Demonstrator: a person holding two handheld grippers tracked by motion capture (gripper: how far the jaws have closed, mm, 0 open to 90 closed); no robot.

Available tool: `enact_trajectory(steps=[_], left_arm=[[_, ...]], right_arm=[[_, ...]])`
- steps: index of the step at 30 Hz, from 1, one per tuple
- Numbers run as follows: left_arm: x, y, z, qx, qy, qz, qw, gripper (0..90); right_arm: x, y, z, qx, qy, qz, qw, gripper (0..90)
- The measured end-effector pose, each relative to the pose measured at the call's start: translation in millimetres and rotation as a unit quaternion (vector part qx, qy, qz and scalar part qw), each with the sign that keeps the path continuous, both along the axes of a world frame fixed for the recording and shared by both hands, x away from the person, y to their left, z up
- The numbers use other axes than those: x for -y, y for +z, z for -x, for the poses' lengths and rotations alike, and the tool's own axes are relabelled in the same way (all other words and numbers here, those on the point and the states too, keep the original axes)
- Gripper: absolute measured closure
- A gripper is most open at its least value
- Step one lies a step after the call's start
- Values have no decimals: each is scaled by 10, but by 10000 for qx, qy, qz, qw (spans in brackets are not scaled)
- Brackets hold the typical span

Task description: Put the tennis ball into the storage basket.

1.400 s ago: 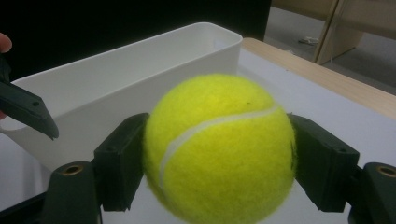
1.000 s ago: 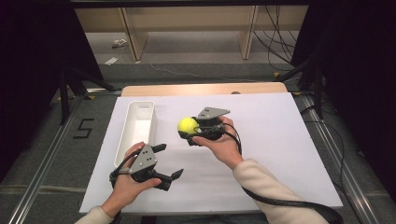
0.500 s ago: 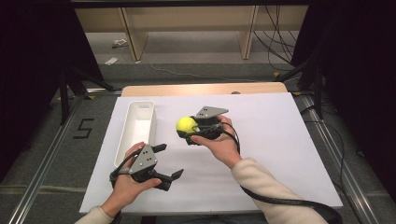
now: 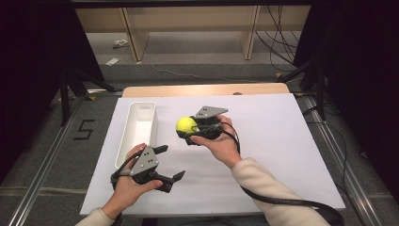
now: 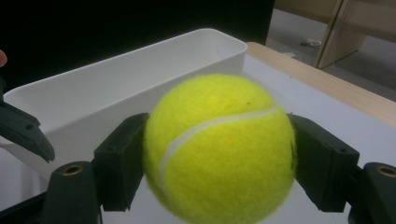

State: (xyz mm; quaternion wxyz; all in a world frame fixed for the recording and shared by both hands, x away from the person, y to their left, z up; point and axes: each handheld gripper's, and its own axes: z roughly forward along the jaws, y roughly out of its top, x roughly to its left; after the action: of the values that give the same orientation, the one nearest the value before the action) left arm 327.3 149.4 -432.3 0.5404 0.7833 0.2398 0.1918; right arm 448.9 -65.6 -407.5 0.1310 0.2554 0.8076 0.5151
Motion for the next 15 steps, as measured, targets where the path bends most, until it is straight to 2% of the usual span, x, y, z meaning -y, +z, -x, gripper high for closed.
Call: enact_trajectory(steps=[9,10,15], left_arm=[[0,1,0,6,1,-2,10000,9],[4,-2,10,-77,-12,26,10000,9],[0,0,10,-67,15,15,10000,9]], right_arm=[[-28,15,-20,4,0,10,10000,263],[-32,19,-21,6,2,18,10000,263],[-61,34,-26,17,27,6,10000,263]])
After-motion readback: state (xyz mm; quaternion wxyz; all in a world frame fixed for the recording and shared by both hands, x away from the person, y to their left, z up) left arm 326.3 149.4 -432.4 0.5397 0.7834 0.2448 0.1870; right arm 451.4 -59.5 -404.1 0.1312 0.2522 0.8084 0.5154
